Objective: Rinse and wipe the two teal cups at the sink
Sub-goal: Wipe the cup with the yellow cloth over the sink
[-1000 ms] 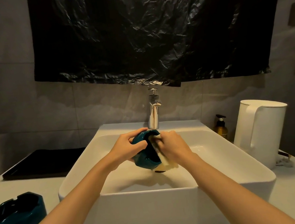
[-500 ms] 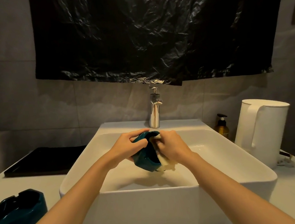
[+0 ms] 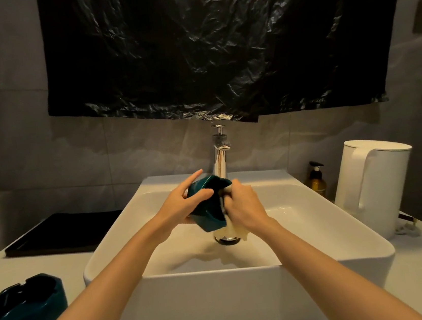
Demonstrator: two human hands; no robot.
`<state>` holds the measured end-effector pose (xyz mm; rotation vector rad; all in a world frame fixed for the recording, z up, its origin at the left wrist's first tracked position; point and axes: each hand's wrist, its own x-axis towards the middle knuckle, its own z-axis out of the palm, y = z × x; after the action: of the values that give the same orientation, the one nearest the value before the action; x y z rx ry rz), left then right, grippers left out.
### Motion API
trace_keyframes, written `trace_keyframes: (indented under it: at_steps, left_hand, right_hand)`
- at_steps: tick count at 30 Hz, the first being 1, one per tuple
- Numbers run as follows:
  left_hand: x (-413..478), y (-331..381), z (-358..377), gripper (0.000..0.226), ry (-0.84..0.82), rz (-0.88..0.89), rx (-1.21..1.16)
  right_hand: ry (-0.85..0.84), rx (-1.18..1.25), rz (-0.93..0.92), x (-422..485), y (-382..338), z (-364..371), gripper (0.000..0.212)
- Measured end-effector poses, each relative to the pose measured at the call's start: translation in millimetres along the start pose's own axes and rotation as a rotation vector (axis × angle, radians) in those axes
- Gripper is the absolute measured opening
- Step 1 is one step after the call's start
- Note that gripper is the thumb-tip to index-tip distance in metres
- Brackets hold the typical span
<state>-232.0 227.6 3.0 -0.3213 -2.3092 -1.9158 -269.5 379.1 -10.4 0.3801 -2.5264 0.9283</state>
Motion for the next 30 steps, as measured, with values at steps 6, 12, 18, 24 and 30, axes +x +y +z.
trace_keyframes:
  at_steps: [6, 12, 18, 24, 30]
  left_hand:
    - [2.6, -7.9, 0.5, 0.054, 0.123, 0.096, 0.047]
    - [-1.0, -7.8, 0.6, 0.048, 0.054, 0.047, 0.081]
    - [-1.0, -5.4, -4.0, 0.041, 0.072, 0.045, 0.051]
    - [-1.9, -7.2, -3.4, 0.033, 0.075, 0.020, 0.086]
    - [-0.7, -6.5, -4.4, 0.031, 0.075, -0.014, 0.094]
  right_hand:
    - [-0.265, 0.362, 0.331, 9.9, 2.7, 7.5, 0.022]
    - [-0.095, 0.227, 0.158, 9.4, 10.1, 9.0, 0.015]
    - [-0.086, 0.015, 0.002, 7.1, 11.3, 4.1, 0.024]
    - [-0.169, 0.270, -0.066, 4.2, 5.0, 4.4, 0.035]
    - [-0.141, 0.055, -0.113, 8.3, 12.4, 7.4, 0.026]
